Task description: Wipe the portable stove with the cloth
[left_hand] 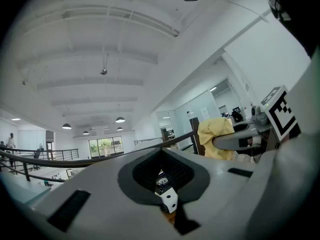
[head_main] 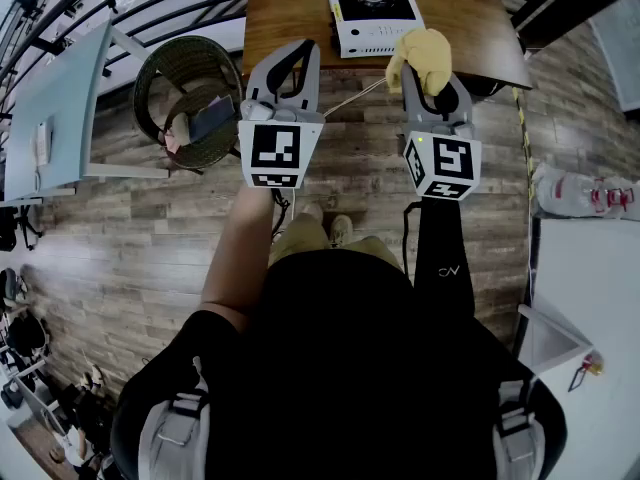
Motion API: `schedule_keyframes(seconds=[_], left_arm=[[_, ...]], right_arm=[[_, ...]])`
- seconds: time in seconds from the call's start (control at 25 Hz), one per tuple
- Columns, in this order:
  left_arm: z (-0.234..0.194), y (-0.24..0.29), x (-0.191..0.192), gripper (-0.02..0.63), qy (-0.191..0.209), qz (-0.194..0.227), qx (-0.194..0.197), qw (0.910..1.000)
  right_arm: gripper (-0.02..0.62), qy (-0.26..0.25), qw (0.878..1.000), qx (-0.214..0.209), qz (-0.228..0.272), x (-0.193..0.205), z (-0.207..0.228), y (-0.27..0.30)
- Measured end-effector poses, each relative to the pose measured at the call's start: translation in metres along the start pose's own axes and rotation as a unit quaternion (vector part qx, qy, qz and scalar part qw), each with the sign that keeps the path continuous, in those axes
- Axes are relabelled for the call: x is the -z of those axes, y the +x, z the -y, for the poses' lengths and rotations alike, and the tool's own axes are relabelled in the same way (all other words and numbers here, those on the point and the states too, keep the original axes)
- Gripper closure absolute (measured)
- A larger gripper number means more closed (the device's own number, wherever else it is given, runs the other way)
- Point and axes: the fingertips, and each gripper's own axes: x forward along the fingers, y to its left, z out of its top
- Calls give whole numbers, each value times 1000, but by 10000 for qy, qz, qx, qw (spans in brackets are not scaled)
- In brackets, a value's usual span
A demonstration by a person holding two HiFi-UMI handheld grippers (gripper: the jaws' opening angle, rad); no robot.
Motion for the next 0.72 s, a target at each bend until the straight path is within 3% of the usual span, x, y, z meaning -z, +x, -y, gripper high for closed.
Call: schedule_keyframes(seconds=[0.72], left_arm=[[-14,13,7,600,15,-38,-64,10000]], right_arm=[[476,170,9997,-196,-41,11,0,17]])
